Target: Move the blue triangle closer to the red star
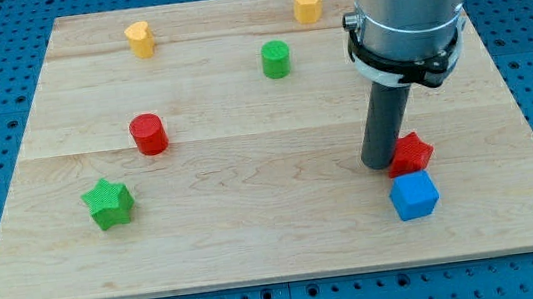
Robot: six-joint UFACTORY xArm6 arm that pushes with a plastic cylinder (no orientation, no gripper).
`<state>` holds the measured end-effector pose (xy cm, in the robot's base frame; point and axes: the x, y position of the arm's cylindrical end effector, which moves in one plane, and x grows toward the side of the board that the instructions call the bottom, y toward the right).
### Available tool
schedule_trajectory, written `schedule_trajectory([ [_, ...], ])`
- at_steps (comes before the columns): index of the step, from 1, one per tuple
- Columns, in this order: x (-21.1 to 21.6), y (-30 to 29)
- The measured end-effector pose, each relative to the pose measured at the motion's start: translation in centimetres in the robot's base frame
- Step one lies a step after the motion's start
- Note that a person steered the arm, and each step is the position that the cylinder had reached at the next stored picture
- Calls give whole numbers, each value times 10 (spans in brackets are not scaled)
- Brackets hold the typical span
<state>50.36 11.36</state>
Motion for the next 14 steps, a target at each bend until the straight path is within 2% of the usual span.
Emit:
schedule_trajectory([
  [1, -17, 0],
  [2, -71, -26],
  [4, -151, -34],
  [6, -211, 2],
  [7, -213, 15],
  [9, -179, 16],
  [11, -184, 41],
  [14, -138, 51],
])
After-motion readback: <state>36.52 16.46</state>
